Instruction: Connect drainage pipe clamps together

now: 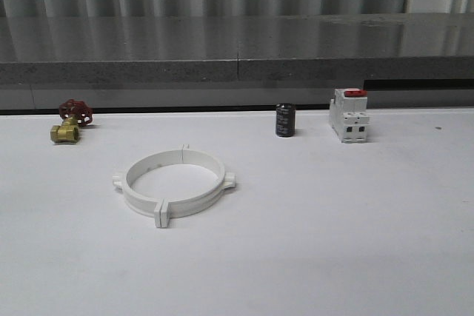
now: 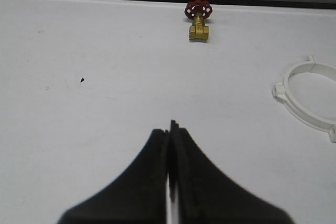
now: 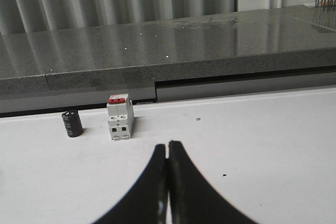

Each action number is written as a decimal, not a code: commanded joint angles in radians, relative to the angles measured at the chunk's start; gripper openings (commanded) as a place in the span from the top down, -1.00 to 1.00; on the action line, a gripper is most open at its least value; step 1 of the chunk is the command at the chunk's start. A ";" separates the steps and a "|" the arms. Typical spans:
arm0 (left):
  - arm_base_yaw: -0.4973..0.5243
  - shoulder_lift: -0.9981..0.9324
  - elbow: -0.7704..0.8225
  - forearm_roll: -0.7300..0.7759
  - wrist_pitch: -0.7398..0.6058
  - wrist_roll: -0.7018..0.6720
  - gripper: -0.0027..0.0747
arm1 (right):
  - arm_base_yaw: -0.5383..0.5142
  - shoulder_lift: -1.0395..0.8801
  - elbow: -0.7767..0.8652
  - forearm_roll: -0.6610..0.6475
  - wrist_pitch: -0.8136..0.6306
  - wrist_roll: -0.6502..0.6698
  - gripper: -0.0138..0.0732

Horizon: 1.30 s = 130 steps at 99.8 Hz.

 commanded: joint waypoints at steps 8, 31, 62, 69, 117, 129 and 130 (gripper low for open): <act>-0.001 0.006 -0.021 0.005 -0.067 -0.004 0.98 | -0.006 -0.019 -0.019 -0.001 -0.088 -0.004 0.84; 0.001 -0.038 0.074 -0.018 -0.324 -0.004 0.99 | -0.006 -0.019 -0.019 -0.001 -0.088 -0.004 0.84; 0.001 -0.226 0.319 -0.098 -0.576 -0.002 0.98 | -0.006 -0.019 -0.019 -0.001 -0.088 -0.004 0.84; 0.007 -0.277 0.362 -0.090 -0.576 -0.002 0.98 | -0.006 -0.019 -0.019 -0.001 -0.088 -0.004 0.84; 0.127 -0.378 0.475 -0.050 -0.642 -0.002 0.98 | -0.006 -0.019 -0.019 -0.001 -0.088 -0.004 0.84; 0.127 -0.378 0.475 -0.050 -0.642 -0.002 0.98 | -0.006 -0.019 -0.019 -0.001 -0.088 -0.004 0.84; 0.127 -0.378 0.475 -0.050 -0.642 -0.002 0.98 | -0.006 -0.019 -0.019 -0.001 -0.088 -0.004 0.84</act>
